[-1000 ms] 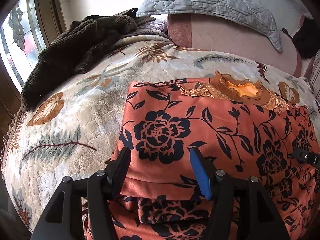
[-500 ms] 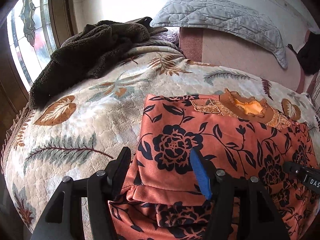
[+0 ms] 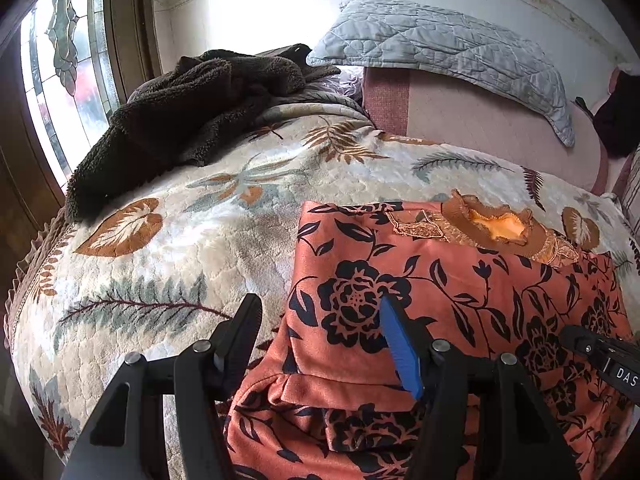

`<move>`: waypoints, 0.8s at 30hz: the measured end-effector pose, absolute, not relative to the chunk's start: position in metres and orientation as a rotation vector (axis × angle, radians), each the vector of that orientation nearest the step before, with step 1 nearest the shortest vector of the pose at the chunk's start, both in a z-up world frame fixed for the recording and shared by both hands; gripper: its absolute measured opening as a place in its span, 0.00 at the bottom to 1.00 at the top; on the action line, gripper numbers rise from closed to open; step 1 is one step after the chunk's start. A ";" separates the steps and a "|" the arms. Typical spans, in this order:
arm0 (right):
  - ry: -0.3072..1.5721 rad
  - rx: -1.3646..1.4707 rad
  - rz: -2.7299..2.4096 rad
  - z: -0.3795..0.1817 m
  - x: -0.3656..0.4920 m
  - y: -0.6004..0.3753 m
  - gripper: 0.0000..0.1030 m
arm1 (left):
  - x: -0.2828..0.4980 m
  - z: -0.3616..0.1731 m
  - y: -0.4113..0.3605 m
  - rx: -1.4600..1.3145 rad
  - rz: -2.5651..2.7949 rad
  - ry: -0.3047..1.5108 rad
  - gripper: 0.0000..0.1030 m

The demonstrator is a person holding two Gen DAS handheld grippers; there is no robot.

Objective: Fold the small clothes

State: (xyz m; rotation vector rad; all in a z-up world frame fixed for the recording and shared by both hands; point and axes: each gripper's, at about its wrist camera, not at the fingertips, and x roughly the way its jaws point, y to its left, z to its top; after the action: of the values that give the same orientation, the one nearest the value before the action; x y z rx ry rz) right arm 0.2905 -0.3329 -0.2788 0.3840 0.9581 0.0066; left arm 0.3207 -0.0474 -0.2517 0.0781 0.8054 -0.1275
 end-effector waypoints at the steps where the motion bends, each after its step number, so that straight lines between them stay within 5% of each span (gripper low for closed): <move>1: 0.966 0.388 0.002 -0.281 0.292 -0.334 0.18 | 0.321 -0.252 -0.049 0.079 -0.135 0.807 0.60; 8: 1.020 0.388 -0.006 -0.290 0.295 -0.335 0.18 | 0.325 -0.265 -0.060 0.086 -0.185 0.881 0.70; 16: 0.879 0.469 -0.049 -0.250 0.247 -0.384 0.20 | 0.339 -0.286 -0.035 0.058 -0.104 0.979 0.70; 19: 0.827 0.565 -0.097 -0.238 0.211 -0.421 0.30 | 0.327 -0.277 -0.014 0.050 -0.090 0.946 0.70; 20: 0.808 0.600 -0.117 -0.235 0.199 -0.433 0.37 | 0.319 -0.274 -0.006 0.051 -0.089 0.932 0.70; 21: 0.789 0.640 -0.133 -0.232 0.184 -0.445 0.61 | 0.310 -0.270 0.002 0.052 -0.087 0.918 0.70; 22: 0.761 0.686 -0.152 -0.230 0.167 -0.456 0.73 | 0.301 -0.266 0.011 0.050 -0.082 0.908 0.70; 24: 0.701 0.753 -0.188 -0.226 0.132 -0.473 0.80 | 0.282 -0.261 0.030 0.035 -0.089 0.900 0.71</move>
State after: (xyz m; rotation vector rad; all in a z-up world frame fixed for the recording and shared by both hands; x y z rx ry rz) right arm 0.1316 -0.4729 -0.2262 0.7526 0.7007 -0.1883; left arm 0.2823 0.0302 -0.2607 0.0348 0.9001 -0.0893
